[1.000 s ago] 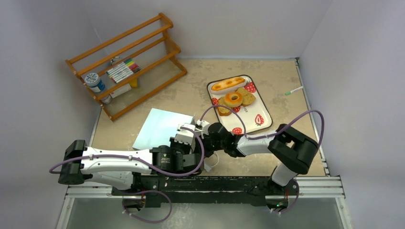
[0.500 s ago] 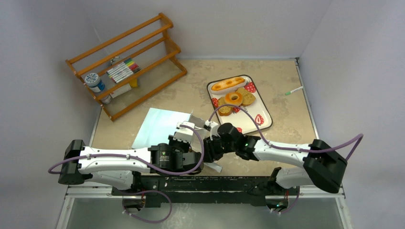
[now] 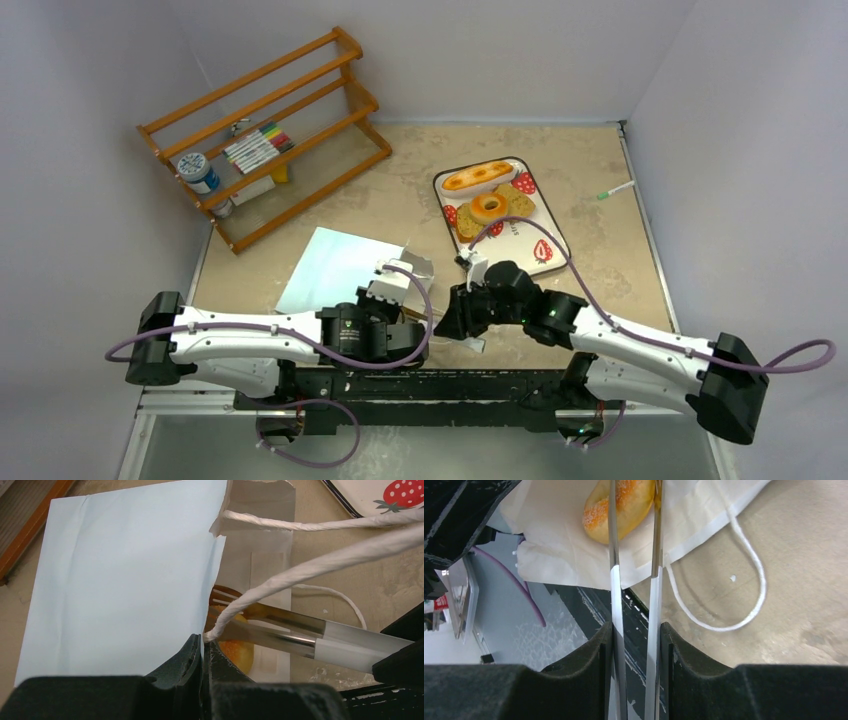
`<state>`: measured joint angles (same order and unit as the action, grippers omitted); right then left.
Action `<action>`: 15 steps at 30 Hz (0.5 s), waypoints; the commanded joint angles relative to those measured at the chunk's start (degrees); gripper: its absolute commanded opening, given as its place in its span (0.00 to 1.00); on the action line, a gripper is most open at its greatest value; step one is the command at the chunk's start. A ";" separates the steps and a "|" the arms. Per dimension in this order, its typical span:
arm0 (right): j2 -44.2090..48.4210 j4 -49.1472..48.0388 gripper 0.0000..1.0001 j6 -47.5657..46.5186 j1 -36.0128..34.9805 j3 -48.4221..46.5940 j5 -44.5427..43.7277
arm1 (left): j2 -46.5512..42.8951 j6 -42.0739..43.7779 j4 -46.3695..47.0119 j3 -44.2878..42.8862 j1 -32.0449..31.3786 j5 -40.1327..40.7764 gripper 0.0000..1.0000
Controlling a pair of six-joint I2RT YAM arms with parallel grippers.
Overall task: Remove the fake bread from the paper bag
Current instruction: Take out the fake bread from the paper bag.
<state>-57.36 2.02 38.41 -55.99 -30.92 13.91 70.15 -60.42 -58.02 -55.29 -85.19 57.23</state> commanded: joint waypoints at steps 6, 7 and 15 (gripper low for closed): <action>5.43 3.81 0.00 2.13 2.91 -0.06 -1.71 | -1.65 -0.46 -1.34 0.42 -0.73 0.46 0.00; 5.79 4.11 0.00 2.18 3.22 -0.27 -1.76 | -1.56 -0.53 -1.41 0.36 -0.77 0.43 0.00; 9.01 9.17 0.00 1.59 6.69 -4.75 -3.11 | -0.93 -1.94 -0.99 0.90 -0.77 1.88 0.00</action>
<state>-50.17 10.55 39.77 -51.18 -31.00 12.10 69.84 -60.90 -59.18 -54.74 -85.65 57.06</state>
